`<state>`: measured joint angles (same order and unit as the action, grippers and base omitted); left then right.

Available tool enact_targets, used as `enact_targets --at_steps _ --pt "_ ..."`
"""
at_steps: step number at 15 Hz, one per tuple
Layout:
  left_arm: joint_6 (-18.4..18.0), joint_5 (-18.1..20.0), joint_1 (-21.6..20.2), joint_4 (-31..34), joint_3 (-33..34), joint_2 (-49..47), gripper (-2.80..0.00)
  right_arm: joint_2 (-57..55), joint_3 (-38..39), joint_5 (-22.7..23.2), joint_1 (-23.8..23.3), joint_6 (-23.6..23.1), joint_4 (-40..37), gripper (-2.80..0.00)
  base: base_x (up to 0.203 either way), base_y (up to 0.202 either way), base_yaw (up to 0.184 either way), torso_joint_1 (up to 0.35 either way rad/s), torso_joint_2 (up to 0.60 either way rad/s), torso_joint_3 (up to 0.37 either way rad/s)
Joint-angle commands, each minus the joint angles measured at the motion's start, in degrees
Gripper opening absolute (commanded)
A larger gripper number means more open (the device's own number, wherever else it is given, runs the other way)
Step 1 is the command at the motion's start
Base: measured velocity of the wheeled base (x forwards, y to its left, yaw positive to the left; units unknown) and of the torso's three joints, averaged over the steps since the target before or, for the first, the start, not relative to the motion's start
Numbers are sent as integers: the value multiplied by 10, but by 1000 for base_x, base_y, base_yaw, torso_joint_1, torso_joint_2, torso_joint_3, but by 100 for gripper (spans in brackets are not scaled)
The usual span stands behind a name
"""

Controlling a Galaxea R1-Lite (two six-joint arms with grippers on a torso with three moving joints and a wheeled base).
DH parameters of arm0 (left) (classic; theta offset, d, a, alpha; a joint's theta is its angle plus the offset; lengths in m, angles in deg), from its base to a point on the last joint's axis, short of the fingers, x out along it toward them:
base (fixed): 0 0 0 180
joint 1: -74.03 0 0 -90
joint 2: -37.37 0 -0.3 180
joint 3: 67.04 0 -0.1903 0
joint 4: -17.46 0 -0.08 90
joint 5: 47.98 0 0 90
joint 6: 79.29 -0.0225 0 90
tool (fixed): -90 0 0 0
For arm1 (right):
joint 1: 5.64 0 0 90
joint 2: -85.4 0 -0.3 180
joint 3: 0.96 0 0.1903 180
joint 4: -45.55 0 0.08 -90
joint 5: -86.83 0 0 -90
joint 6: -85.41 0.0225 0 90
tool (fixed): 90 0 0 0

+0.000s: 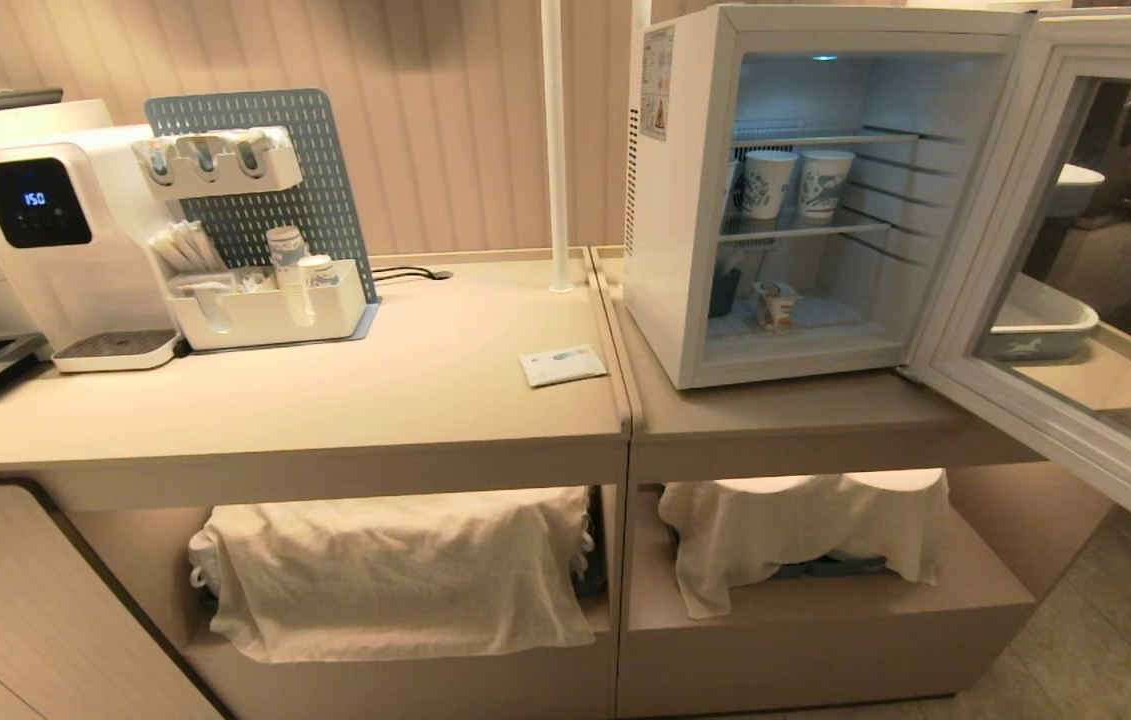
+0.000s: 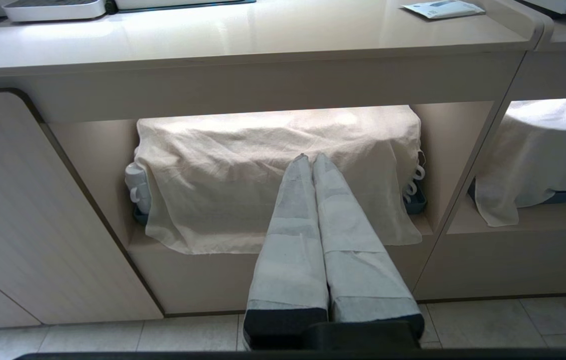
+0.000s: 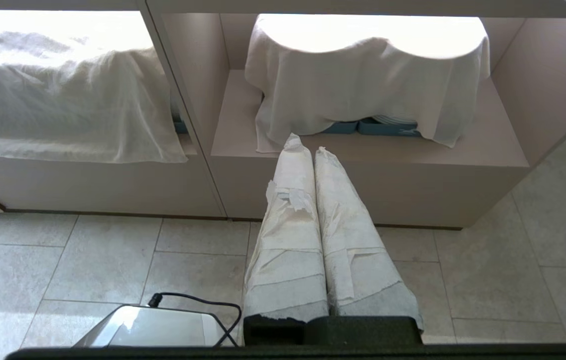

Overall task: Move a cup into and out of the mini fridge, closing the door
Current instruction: Take the yoghurt out of the freezer

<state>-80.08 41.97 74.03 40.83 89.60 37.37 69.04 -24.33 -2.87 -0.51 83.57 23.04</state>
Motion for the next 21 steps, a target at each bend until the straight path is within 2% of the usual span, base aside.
enact_targets --at_steps 1,11,14,17,19,21 --pt "-1 0 0 0 0 0 -280 -2 6 1 0 -3 -1 -280 0 0 0 0 0 0" --pt "-1 0 0 0 0 0 -280 -8 6 2 0 -5 -4 -280 0 0 0 0 0 0" --pt "0 0 0 0 0 0 -280 -12 -3 5 -21 -22 -21 -280 0 0 0 0 0 0" --pt "0 0 0 0 0 0 -280 -12 -9 18 -19 -25 11 -280 0 0 0 0 0 0" --pt "0 0 0 0 0 0 -280 -2 4 10 -19 -24 25 -280 0 0 0 0 0 0" --pt "0 0 0 0 0 0 -280 -1 6 5 -19 -18 10 -280 0 0 0 0 0 0"
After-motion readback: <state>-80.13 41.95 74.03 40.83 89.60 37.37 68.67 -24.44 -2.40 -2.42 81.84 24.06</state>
